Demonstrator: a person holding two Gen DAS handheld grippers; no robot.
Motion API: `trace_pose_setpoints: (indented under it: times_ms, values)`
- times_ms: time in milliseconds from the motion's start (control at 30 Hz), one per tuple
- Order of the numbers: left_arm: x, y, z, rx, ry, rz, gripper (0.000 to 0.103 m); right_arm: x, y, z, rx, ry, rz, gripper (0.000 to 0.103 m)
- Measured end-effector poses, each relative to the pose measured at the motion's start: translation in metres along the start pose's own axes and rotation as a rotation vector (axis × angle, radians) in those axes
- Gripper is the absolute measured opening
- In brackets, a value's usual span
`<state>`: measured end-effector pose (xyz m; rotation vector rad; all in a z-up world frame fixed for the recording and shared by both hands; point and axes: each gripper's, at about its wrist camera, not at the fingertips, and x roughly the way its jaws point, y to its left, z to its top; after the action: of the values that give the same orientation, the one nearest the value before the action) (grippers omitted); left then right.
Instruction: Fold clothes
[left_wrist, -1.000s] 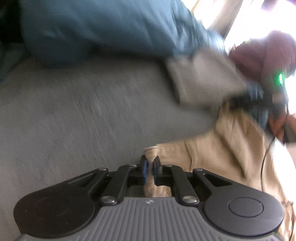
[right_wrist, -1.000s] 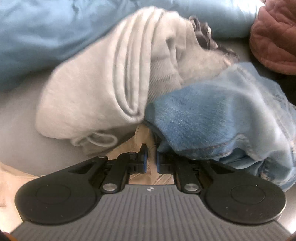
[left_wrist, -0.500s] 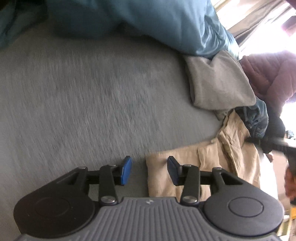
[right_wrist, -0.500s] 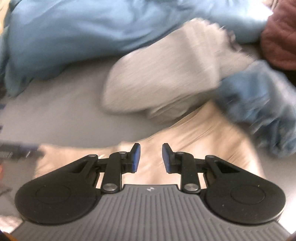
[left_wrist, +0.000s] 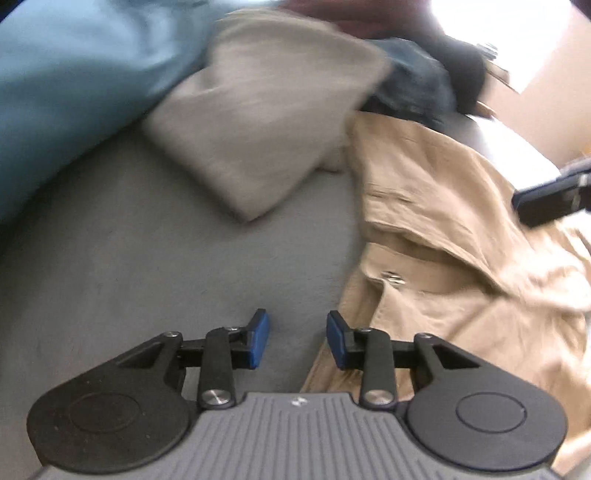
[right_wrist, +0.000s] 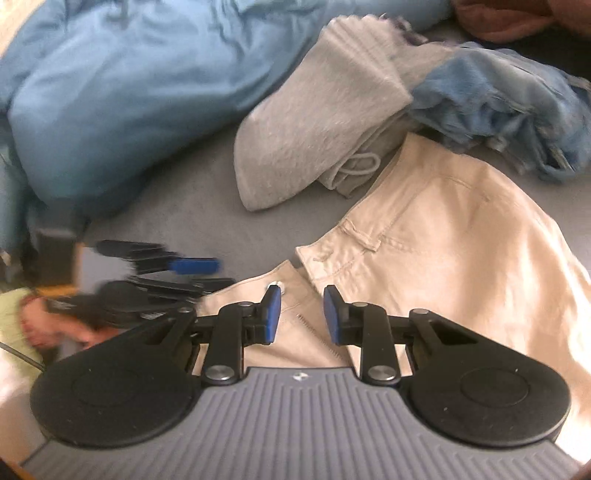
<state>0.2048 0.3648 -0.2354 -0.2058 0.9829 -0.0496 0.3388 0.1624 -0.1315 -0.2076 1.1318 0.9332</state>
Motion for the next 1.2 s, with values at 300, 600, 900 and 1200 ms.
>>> trace_pose_setpoints:
  times_ms: [300,600,900,1200]
  values:
    - [0.013,-0.001,0.003,0.031,0.072,-0.123,0.032,-0.043,-0.035,-0.069,0.108,-0.022,-0.02,0.024]
    - [0.002,-0.05,0.007,0.141,0.04,0.057,0.007,-0.04,-0.037,-0.093,0.099,-0.041,0.024,0.024]
    - [0.011,-0.035,0.002,0.048,0.033,0.207,0.007,-0.04,-0.062,-0.089,0.075,-0.039,0.019,0.025]
    - [-0.01,0.03,0.014,-0.371,-0.014,0.152,0.02,-0.035,-0.08,-0.094,0.095,-0.06,0.021,0.025]
